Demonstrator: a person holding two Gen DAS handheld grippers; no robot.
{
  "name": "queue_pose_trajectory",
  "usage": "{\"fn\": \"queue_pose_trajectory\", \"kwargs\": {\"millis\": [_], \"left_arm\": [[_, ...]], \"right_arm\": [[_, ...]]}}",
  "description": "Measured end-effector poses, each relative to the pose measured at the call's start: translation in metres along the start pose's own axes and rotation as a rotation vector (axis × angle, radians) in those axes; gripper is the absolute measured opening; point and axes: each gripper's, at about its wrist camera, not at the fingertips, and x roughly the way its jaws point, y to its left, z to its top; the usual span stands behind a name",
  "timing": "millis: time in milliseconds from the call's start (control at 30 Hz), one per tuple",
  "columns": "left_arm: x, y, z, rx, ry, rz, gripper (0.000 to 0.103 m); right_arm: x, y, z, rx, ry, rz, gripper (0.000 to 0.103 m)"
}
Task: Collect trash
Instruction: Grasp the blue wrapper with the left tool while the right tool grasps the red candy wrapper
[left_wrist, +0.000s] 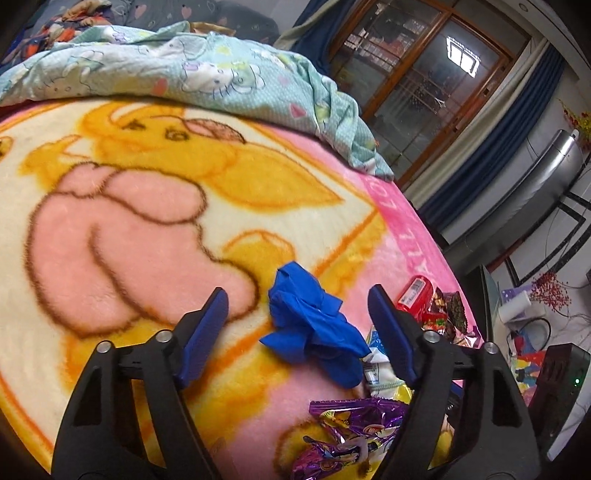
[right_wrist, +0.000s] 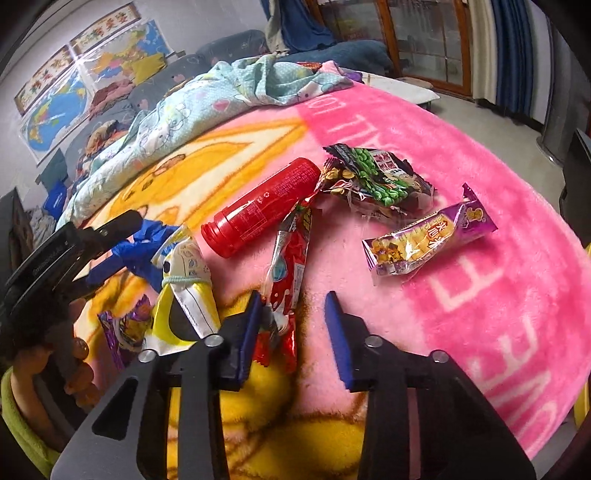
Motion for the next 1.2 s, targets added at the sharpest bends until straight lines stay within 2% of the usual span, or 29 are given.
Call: {"fn": "queue_pose_trajectory", "kwargs": {"millis": [33, 100, 167, 400, 467, 767, 1200], "left_arm": [[0.003, 0.000, 0.000, 0.001, 0.009, -0.003, 0.068], [0.006, 0.000, -0.001, 0.000, 0.031, -0.010, 0.056], [0.009, 0.001, -0.002, -0.004, 0.041, -0.007, 0.050], [0.011, 0.003, -0.003, -0.010, 0.058, -0.019, 0.020], [0.009, 0.003, -0.003, -0.007, 0.050, -0.025, 0.017], [-0.016, -0.013, 0.002, 0.040, -0.037, -0.028, 0.013], [-0.045, -0.050, 0.003, 0.124, -0.109, -0.080, 0.013]], "right_arm": [[-0.001, 0.000, -0.001, -0.009, 0.001, 0.005, 0.027], [-0.002, -0.002, -0.001, -0.009, 0.008, 0.019, 0.020], [-0.003, -0.003, -0.001, -0.012, 0.014, 0.030, 0.017], [-0.009, 0.003, -0.005, -0.063, 0.028, 0.038, 0.014], [-0.012, 0.005, -0.006, -0.078, 0.029, 0.039, 0.014], [-0.028, 0.010, -0.006, -0.117, -0.001, 0.031, 0.014], [-0.051, 0.007, -0.001, -0.106, -0.036, 0.046, 0.014]]}}
